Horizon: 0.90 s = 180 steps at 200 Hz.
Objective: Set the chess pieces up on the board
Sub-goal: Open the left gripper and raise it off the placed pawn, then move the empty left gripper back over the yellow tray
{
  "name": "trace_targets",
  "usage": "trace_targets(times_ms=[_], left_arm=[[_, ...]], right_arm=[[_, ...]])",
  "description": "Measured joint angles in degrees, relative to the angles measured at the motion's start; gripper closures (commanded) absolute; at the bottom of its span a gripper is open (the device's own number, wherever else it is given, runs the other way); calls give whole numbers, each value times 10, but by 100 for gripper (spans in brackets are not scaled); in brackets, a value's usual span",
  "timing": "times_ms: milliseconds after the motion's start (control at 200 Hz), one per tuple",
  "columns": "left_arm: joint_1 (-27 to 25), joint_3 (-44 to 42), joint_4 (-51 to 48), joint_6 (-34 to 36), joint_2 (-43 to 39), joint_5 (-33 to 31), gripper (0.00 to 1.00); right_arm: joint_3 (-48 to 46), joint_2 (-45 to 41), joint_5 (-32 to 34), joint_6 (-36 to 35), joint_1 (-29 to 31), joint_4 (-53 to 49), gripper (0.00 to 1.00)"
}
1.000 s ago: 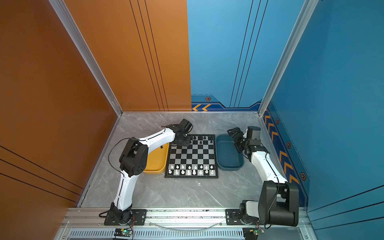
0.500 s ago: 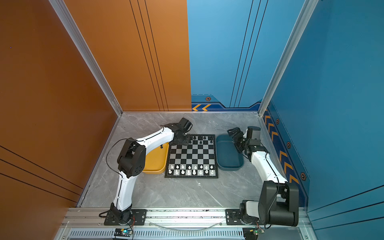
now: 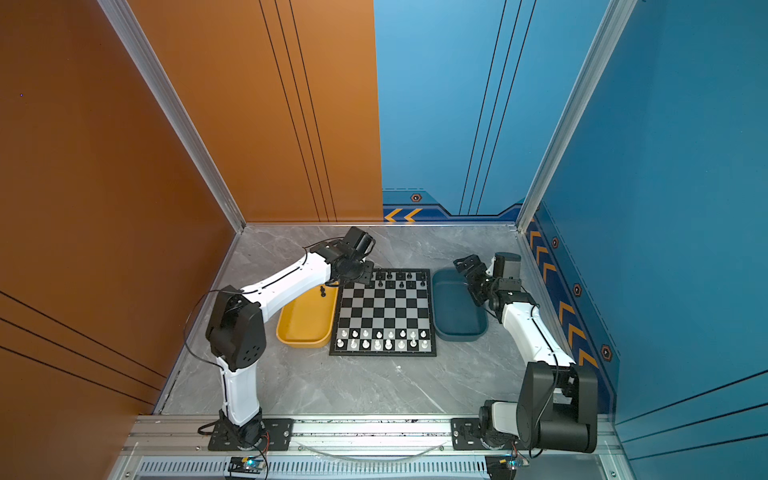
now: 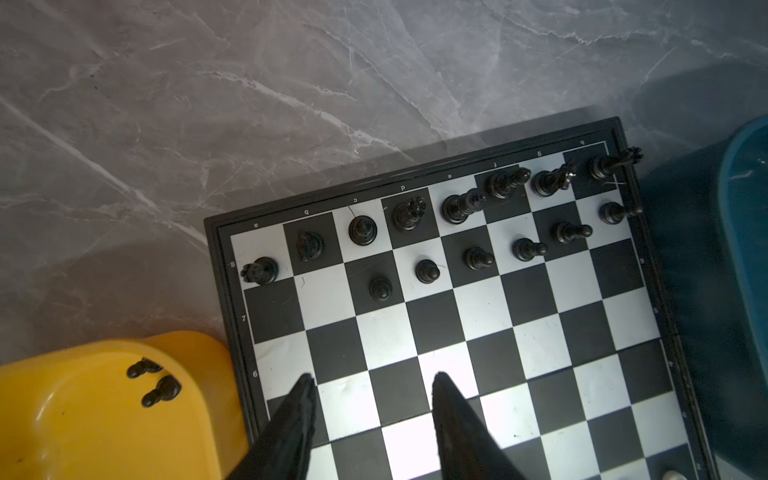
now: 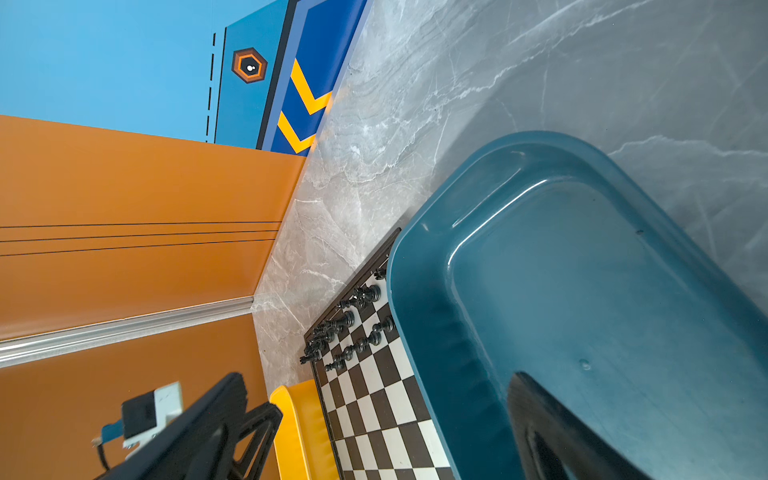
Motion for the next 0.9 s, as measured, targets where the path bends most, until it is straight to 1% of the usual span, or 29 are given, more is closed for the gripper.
trace_targets(times_ms=[310,460,586,771,901], left_arm=[[9,-76,8,-6,-86,-26,50],[35,-127,18,-16,-130,-33,50],[59,-171,31,-29,-151,-39,50],[96,-236,50,-55,-172,-39,51],[115,-259,57,-67,-175,-40,51]], right_arm=[[0,0,0,0,9,0,0],[0,0,1,0,12,-2,0],[0,0,2,0,16,-2,0],[3,4,5,0,25,-2,0],[7,14,5,0,28,-3,0]])
